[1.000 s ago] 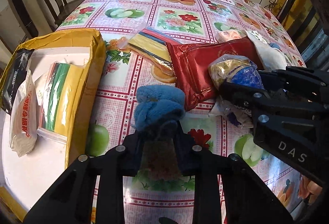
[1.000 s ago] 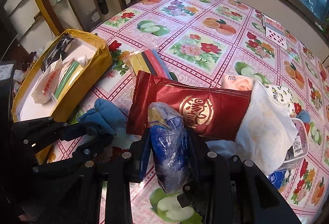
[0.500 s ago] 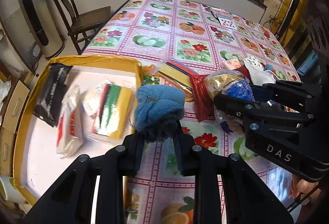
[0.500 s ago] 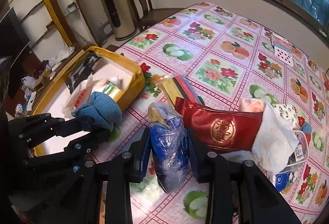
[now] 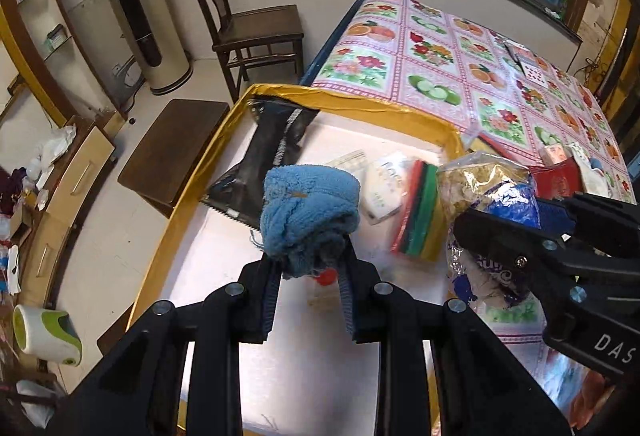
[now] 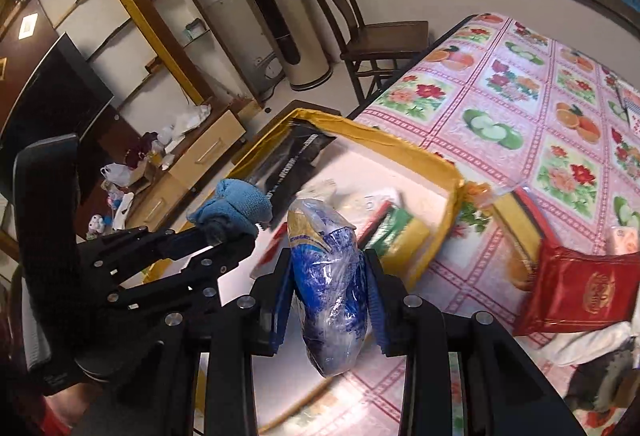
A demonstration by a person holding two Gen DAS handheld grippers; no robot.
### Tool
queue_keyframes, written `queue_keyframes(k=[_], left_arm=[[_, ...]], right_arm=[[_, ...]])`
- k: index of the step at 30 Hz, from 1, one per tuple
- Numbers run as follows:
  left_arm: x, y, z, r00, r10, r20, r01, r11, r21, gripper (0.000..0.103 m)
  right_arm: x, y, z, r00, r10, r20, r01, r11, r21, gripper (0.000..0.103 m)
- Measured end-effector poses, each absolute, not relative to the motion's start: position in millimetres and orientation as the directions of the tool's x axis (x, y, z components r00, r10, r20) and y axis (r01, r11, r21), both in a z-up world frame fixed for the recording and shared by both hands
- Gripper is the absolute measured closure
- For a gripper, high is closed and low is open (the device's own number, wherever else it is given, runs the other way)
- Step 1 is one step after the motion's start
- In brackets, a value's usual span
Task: Organize soft objects
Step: 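Carry blue cloth and blue bag into the yellow-rimmed box and open both grippers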
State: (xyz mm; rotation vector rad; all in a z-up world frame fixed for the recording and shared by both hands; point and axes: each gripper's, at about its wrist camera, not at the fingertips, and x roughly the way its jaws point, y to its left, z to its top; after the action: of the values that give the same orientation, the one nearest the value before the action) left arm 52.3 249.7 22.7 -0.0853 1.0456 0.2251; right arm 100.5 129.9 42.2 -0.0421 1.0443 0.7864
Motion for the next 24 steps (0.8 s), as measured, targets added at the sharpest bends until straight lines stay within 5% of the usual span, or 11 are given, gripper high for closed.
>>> queue_keyframes(k=[17,19,24], left_arm=[[55,277,-30,0.405,0.158,-0.9,-0.276,0.96,0.045,0.077],[55,278,-31,0.407,0.158,-0.9,-0.291,0.956,0.036,0.072],[52,277,-31,0.408,0.188,-0.893,-0.299,0.952,0.064,0.038]], right_arm=[[104,148,-28,0.223,0.557,-0.8,-0.533,0.757,0.378,0.062],[101,147,-22,0.253,0.541,-0.802,-0.545,0.765,0.344,0.055],[93,133,-8,0.297,0.54,-0.788,-0.55,0.771,0.321,0.053]])
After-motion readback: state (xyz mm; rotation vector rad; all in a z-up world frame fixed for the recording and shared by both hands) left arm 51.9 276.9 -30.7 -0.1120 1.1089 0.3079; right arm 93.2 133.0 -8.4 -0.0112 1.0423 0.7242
